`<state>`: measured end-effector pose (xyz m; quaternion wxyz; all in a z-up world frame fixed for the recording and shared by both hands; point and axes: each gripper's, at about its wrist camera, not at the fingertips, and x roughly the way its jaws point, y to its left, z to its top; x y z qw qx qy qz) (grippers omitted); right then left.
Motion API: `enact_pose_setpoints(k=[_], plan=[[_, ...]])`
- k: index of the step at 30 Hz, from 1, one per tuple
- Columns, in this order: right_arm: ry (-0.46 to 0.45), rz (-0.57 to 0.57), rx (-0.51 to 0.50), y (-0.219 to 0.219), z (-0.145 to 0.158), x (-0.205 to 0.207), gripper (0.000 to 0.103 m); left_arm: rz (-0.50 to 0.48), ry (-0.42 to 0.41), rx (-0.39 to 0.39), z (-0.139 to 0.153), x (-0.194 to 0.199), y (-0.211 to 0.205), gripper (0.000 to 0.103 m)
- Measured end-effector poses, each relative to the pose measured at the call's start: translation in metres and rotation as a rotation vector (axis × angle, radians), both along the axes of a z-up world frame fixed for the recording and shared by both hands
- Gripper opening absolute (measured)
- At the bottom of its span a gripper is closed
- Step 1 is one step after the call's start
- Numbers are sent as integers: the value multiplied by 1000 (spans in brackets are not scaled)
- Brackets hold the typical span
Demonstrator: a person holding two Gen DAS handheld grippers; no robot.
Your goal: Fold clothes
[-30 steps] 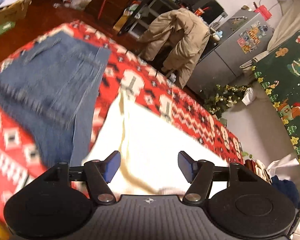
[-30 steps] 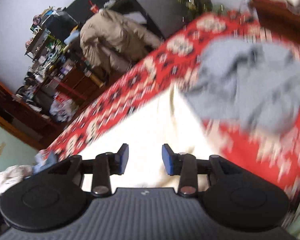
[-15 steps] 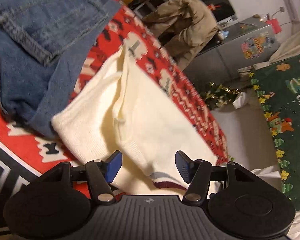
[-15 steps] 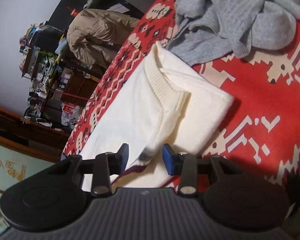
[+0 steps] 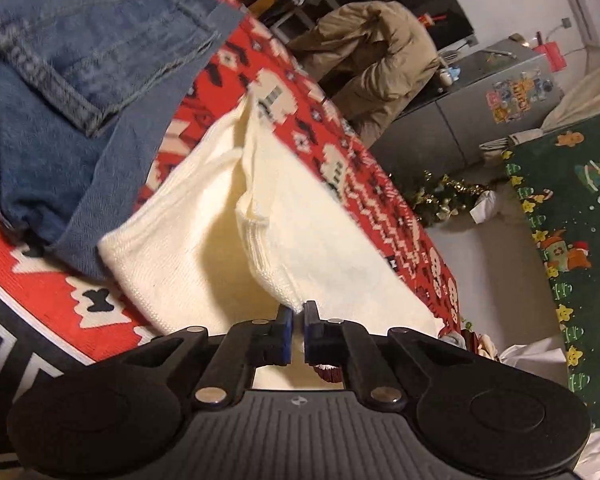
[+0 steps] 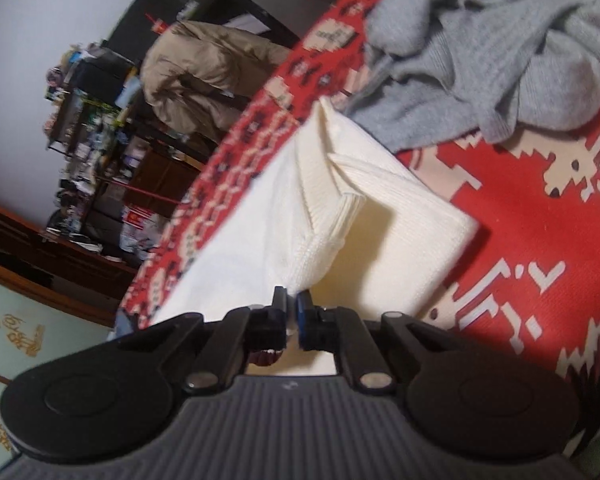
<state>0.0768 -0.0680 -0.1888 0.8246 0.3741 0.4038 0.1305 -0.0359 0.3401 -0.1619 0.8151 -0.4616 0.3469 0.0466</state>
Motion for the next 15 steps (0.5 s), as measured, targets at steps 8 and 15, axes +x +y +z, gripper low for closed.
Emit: enact_pose_setpoints(k=[8, 15], plan=[[106, -14, -33, -3, -18, 5, 6, -24, 105, 7, -19, 3, -4, 8], [93, -41, -72, -10, -12, -3, 16, 4, 89, 256, 11, -9, -7, 16]])
